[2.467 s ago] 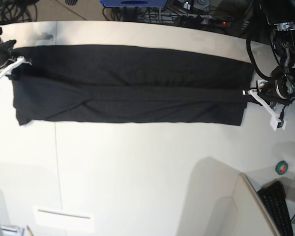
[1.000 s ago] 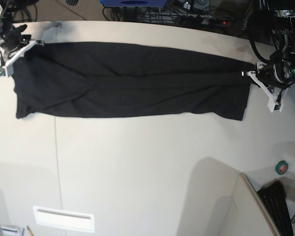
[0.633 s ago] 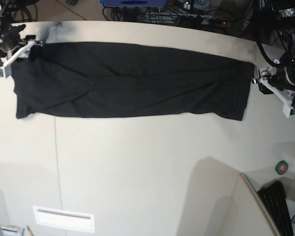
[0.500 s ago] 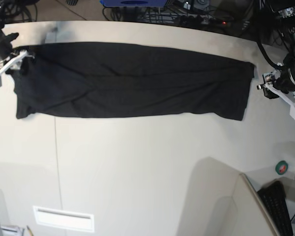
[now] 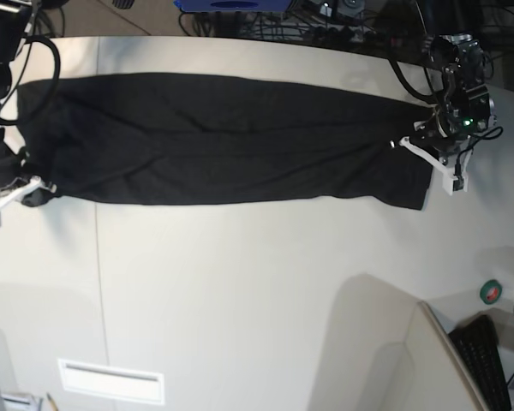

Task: Layout the t-shirt on the table in an organized manner, then fold the t-shirt properly
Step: 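Grasp the folded strip's ends with both grippers and pull taut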

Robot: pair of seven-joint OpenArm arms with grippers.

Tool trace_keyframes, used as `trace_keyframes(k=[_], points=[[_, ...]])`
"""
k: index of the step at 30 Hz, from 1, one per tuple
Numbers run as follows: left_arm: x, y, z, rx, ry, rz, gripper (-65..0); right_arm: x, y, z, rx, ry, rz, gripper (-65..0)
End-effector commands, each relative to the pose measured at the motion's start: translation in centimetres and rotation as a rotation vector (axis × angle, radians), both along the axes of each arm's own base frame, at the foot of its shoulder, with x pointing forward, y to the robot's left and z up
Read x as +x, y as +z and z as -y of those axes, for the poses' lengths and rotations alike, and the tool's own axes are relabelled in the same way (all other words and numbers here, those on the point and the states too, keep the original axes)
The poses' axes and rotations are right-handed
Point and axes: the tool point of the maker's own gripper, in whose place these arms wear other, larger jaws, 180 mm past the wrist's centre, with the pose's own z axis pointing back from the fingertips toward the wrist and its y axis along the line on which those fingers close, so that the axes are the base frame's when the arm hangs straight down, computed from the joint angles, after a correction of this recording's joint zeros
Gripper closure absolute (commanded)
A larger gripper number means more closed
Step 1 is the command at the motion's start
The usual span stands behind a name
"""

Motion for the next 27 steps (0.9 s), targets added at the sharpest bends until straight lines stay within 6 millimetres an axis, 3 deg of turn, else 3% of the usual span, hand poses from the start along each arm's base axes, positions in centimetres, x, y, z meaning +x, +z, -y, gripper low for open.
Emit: trace_keyframes(k=[1, 6, 15, 18, 23, 27], points=[[0.7, 0.9, -0.9, 0.031, -0.001, 0.027, 0.0, 1.4, 1.8, 0.5, -0.017, 0.011, 0.064, 0.0], [-0.3, -0.5, -1.0, 0.038, -0.005, -0.024, 0.0, 2.1, 0.4, -1.9, 0.007, 0.09, 0.03, 0.0], [-2.5, -2.9, -1.3, 0.011, 0.023, -0.106, 0.0, 1.2, -4.4, 4.2, -0.113, -0.058, -0.093, 0.0], [-2.5, -3.0, -1.3, 0.01, 0.025, -0.107, 0.0, 0.9, -4.3, 5.7, -0.139, -0.093, -0.088, 0.0], [-1.4, -1.9, -1.3, 0.022, 0.013, -0.073, 0.0, 0.9, -4.1, 6.3, -0.172, -0.089, -0.094, 0.0], [-0.1, -0.4, -1.3, 0.036, 0.004, -0.023, 0.0, 2.2, 0.2, 8.5, -0.228, -0.154, 0.028, 0.0]])
